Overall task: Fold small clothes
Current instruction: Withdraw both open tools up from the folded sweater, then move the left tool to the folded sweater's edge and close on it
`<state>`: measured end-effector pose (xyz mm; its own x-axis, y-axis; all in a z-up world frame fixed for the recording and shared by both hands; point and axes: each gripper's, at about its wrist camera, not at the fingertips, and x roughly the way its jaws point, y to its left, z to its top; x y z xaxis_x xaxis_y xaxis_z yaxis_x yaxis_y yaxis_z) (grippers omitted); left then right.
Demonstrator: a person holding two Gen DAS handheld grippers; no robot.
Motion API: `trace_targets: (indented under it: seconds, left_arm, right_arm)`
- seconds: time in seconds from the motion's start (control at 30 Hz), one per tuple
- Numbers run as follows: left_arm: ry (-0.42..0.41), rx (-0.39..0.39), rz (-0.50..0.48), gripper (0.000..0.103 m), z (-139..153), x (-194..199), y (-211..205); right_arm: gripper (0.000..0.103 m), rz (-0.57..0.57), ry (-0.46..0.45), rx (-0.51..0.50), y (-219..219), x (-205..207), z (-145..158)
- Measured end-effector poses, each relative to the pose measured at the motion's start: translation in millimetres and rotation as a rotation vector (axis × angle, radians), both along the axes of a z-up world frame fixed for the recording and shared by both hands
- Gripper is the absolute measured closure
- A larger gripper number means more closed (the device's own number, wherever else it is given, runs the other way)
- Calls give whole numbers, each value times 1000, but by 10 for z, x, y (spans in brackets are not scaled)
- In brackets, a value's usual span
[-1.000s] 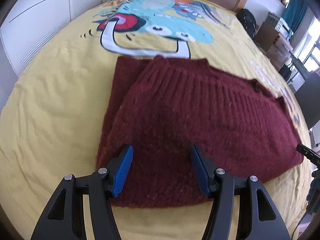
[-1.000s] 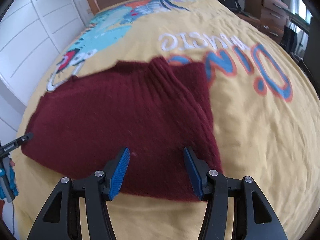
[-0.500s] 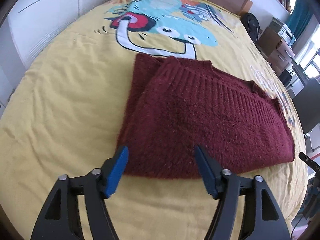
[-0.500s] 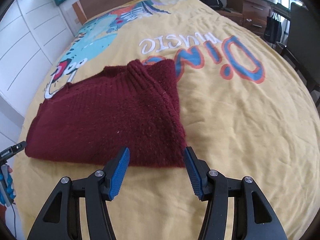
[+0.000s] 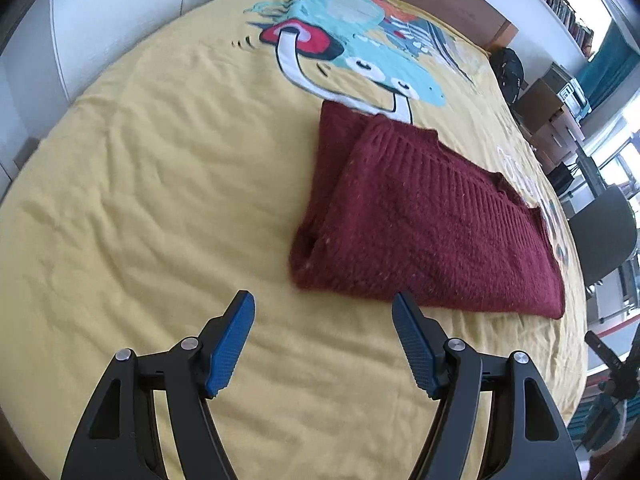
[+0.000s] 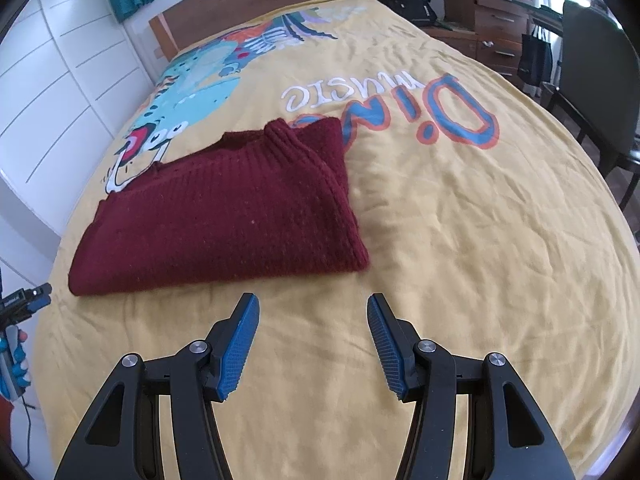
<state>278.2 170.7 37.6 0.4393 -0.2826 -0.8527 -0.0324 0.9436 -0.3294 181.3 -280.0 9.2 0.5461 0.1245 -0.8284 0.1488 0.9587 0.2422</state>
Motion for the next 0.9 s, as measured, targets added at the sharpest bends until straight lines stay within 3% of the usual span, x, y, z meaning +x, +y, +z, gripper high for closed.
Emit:
trace_targets:
  seconds: [0.13, 0.33, 0.67, 0.9]
  left_arm:
    - [55, -134, 15, 37, -238, 69, 79]
    - [111, -236, 23, 37, -592, 239, 30]
    - [60, -432, 67, 37, -706, 844, 175]
    - [45, -490, 79, 38, -746, 1337, 299]
  right_arm:
    - [45, -24, 24, 6, -44, -11, -106]
    - [45, -29, 66, -16, -77, 116, -270]
    - [45, -6, 101, -47, -36, 292, -432]
    - [45, -11, 121, -23, -67, 302, -507]
